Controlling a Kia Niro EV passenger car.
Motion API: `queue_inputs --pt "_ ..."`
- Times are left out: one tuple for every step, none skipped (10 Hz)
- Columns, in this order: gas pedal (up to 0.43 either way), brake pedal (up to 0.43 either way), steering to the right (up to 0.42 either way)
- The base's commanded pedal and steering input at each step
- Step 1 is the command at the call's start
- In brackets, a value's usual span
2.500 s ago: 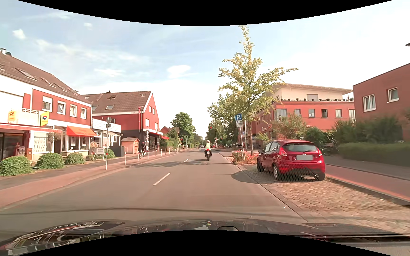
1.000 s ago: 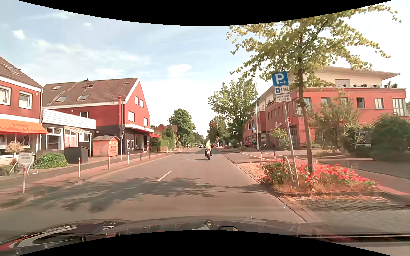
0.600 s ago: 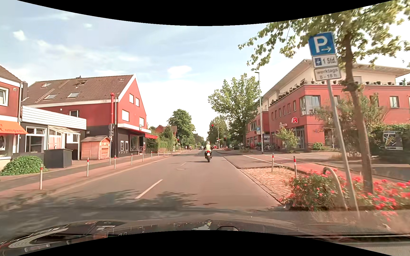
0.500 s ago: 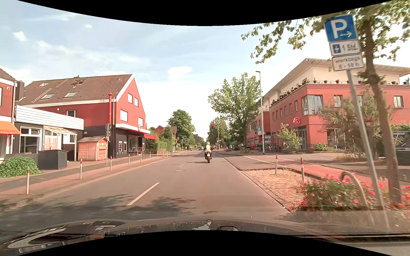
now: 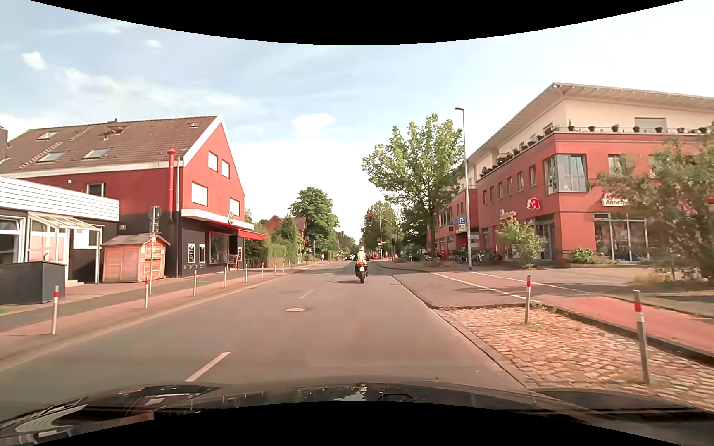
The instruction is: Follow the waypoints while adhering to traffic rules and regulations
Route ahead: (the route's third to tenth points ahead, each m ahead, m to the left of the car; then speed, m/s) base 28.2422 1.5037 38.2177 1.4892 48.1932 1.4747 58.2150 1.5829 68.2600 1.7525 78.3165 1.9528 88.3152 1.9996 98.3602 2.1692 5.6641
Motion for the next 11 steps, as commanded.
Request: queue_inputs --pt "0.130 0.000 -0.002" --pt "0.130 0.000 -0.002" --pt "0.130 0.000 -0.003" --pt "0.130 0.000 -0.003" --pt "0.130 0.000 -0.002" --pt "0.130 0.000 -0.003" --pt "0.130 0.000 -0.002" --pt "0.130 0.000 -0.002" --pt "0.130 0.000 -0.002" --pt "0.130 0.000 -0.002" --pt "0.130 0.000 -0.002"
